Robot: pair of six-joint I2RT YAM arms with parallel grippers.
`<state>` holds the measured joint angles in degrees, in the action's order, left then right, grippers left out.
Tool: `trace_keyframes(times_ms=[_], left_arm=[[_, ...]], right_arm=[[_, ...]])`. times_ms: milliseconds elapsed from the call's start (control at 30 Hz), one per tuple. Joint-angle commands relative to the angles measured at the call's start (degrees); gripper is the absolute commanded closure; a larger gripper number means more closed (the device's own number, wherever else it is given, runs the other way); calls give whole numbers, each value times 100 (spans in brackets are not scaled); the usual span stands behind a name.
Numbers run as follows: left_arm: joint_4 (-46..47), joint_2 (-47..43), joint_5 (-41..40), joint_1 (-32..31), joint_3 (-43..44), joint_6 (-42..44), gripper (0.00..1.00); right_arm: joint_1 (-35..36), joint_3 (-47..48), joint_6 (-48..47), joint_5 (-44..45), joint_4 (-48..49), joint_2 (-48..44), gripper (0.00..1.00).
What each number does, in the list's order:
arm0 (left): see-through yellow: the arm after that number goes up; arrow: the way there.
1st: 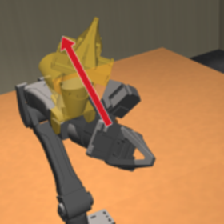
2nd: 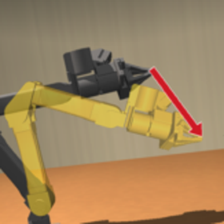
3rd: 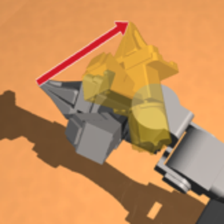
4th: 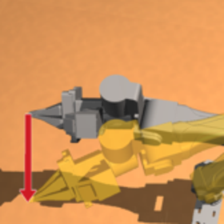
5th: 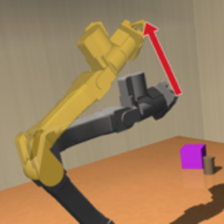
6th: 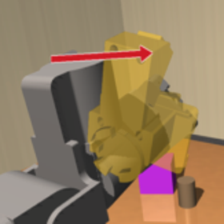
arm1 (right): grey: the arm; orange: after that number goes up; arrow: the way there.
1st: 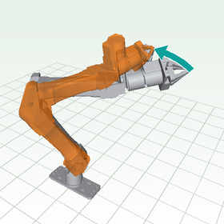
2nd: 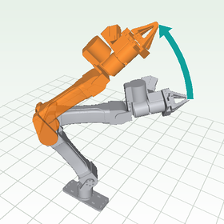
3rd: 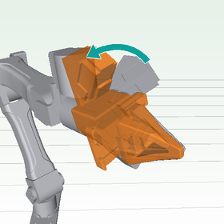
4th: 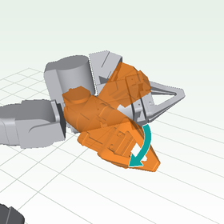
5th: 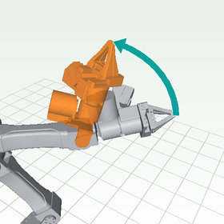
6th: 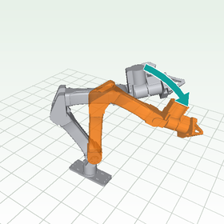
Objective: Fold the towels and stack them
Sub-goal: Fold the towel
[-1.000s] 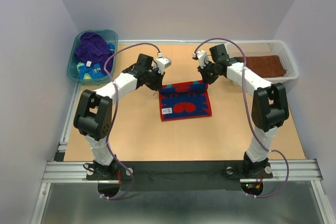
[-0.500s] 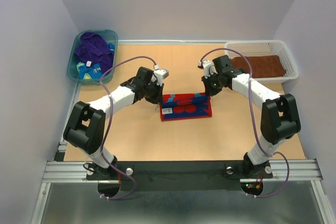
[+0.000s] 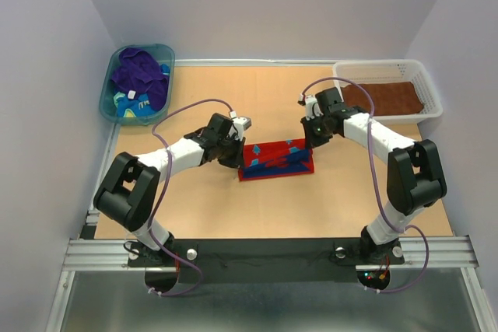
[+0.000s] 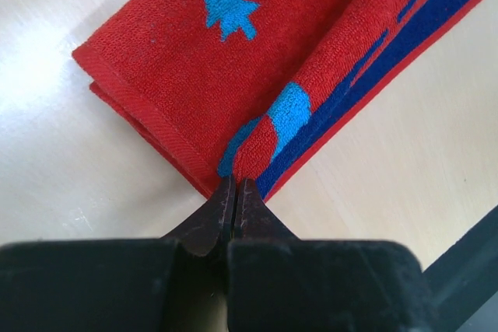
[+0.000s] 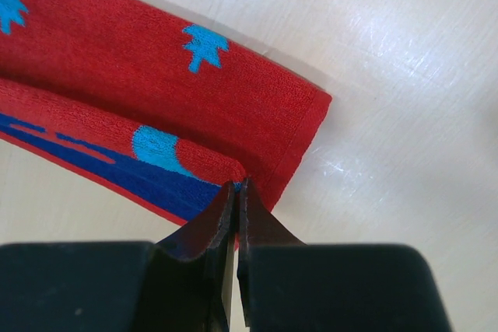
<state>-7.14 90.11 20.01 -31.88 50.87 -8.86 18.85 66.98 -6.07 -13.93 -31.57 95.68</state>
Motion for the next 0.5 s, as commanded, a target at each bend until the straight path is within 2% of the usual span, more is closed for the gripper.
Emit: trace_keyframes(times_ms=[0,267,467], left_arm=[[124,-90,-331,6,-69,-168,100],[90,-63,-481,6,-7,-142,100],[19,-247,-226,-38,-95,-72,91]], right_arm=[[-4,-176,185,110,134,-49,100],[-4,-449,422,75,125,-111,98],[-4,-616,545,-206,125,-243,91]])
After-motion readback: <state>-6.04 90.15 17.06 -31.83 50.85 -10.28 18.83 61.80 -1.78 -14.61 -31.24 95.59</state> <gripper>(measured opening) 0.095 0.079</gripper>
